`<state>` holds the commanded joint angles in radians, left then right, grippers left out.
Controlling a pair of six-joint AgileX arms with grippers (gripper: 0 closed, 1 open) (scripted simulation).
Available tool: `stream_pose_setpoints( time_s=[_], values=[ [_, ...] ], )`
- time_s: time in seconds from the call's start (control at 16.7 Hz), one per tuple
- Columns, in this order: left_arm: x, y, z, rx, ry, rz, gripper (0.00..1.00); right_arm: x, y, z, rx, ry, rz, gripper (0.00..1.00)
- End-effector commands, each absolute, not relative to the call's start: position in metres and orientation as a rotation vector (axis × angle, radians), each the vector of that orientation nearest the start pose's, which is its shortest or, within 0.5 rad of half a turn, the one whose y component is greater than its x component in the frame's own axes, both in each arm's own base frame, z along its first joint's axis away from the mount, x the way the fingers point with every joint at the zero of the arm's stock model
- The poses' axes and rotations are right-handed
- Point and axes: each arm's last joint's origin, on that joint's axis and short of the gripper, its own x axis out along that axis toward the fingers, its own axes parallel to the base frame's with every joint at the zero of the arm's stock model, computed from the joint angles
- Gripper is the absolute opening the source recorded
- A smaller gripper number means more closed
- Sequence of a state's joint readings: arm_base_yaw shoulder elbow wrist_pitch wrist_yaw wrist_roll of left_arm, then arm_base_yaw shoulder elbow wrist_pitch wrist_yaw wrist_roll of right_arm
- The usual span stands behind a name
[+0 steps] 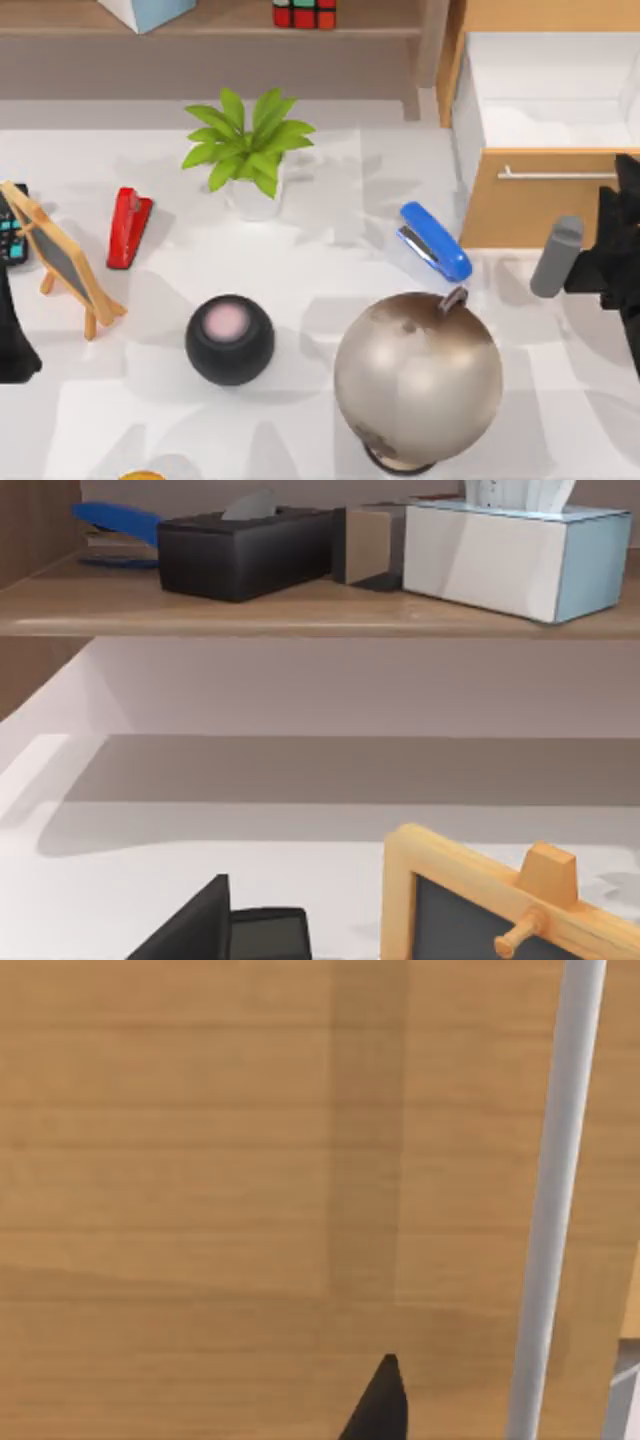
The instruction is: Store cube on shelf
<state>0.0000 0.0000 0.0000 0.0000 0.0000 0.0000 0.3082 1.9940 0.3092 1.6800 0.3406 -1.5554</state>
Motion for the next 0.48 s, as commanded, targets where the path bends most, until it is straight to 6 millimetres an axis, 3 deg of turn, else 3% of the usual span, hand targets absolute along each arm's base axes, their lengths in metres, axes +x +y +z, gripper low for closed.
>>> stream_pose_setpoints(
  time_s=[0.24,0.48],
  values=[
    [0.1057,-0.0012,0.16,0.0,0.0,0.0,1.0,0.2525,0.0711,0.0892,-1.571,0.008,-0.008,0.02],
    [0.1057,-0.0012,0.16,0.0,0.0,0.0,1.0,0.2525,0.0711,0.0892,-1.571,0.008,-0.008,0.0]
  ],
)
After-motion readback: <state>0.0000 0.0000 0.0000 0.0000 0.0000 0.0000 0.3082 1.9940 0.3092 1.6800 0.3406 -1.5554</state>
